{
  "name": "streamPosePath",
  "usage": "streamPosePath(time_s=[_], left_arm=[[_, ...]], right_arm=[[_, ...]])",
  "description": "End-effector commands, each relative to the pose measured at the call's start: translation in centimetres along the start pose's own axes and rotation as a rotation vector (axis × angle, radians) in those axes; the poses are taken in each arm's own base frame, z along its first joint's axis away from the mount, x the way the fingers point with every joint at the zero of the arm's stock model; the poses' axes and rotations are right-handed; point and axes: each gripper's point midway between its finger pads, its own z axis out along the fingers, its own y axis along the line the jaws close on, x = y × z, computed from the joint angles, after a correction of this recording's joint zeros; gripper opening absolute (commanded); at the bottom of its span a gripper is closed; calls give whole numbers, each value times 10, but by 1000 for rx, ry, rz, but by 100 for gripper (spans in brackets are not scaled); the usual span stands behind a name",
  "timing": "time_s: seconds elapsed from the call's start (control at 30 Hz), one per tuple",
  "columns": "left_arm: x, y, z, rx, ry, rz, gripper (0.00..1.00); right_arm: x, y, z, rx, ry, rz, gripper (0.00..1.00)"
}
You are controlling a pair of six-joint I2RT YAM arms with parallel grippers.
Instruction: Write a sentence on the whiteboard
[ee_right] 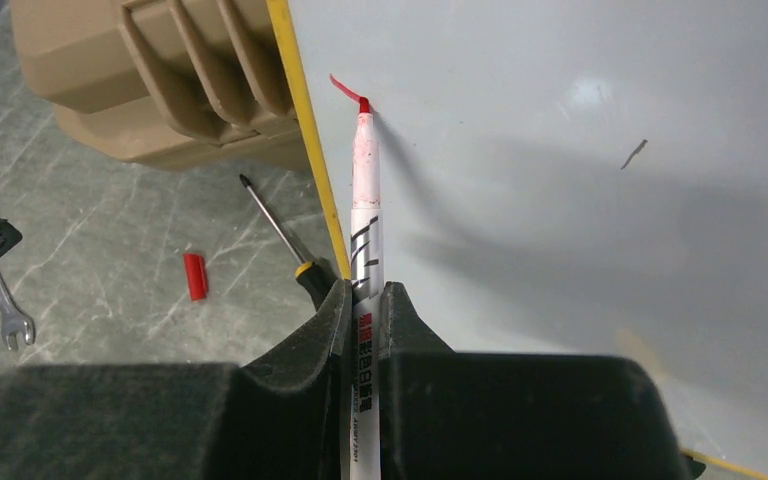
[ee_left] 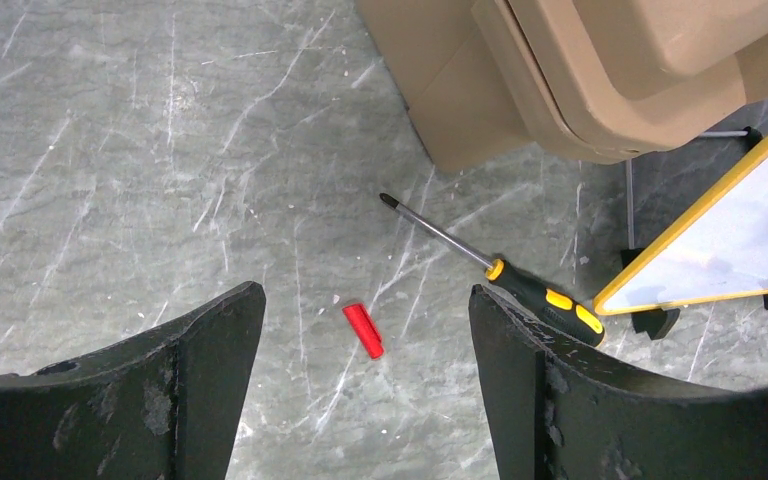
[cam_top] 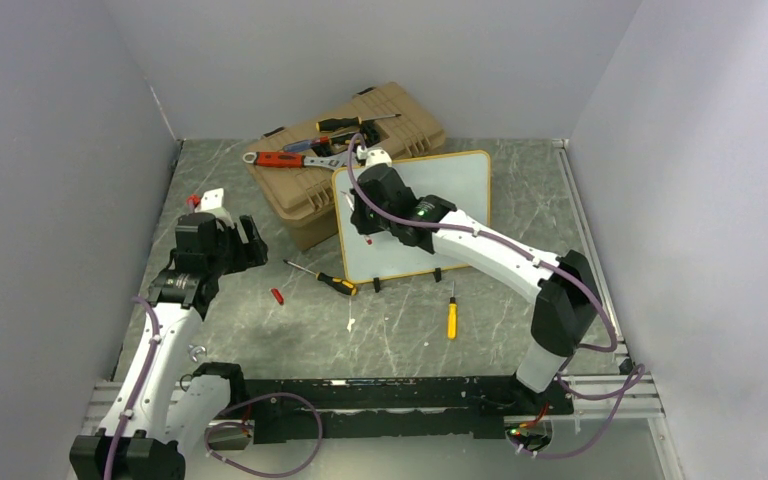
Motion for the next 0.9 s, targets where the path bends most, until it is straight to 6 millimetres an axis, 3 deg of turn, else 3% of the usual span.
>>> streamPosePath(time_s=[0.0, 0.3, 0.5, 0.87], left_arm=[[-9, -4, -2, 28, -47, 18, 80], [-9, -5, -2, 32, -48, 19, 80], [-9, -4, -1, 29, -47, 19, 80], [-9, -3, -1, 25, -54, 20, 80]], right_arm=[[-21, -19, -11, 89, -63, 41, 0], [-23, -23, -18, 105, -78, 53, 0], [-32, -13, -27, 29, -128, 36, 0], [-31, 3, -21, -43, -110, -9, 0]])
